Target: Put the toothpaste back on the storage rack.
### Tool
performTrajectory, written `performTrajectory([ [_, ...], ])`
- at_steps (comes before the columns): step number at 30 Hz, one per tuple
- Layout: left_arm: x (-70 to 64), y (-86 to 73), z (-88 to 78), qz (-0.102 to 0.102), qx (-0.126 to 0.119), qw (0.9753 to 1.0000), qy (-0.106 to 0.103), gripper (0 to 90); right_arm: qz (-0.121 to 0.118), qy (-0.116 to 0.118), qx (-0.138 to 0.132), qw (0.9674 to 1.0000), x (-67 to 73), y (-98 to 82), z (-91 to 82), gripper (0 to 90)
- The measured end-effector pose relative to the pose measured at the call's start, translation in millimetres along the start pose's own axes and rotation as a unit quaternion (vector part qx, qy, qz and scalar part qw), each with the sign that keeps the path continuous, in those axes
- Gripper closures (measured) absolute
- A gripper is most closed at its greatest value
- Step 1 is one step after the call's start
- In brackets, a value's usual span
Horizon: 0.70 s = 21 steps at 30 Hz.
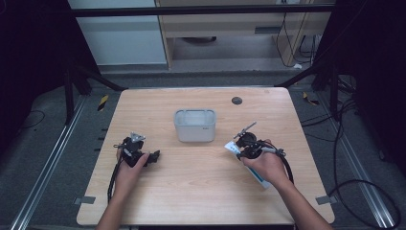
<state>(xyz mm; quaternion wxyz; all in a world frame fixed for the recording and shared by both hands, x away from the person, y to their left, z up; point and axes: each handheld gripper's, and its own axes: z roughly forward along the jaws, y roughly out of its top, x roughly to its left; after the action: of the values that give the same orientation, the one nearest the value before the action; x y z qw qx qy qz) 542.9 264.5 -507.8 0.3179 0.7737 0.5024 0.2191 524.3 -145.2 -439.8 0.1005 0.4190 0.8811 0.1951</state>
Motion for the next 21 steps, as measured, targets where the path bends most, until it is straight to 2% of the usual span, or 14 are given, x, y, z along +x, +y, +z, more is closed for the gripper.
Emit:
performTrajectory([
  [13,0.0,0.1,0.1,0.0,0.0,1.0,0.0,0.0,0.005,-0.019,-0.034,0.9992,-14.8,14.7,-33.0,79.3],
  [21,0.0,0.2,0.2,0.0,0.0,1.0,0.0,0.0,0.012,-0.024,-0.059,0.9979,-19.7,20.8,-46.7,79.3],
])
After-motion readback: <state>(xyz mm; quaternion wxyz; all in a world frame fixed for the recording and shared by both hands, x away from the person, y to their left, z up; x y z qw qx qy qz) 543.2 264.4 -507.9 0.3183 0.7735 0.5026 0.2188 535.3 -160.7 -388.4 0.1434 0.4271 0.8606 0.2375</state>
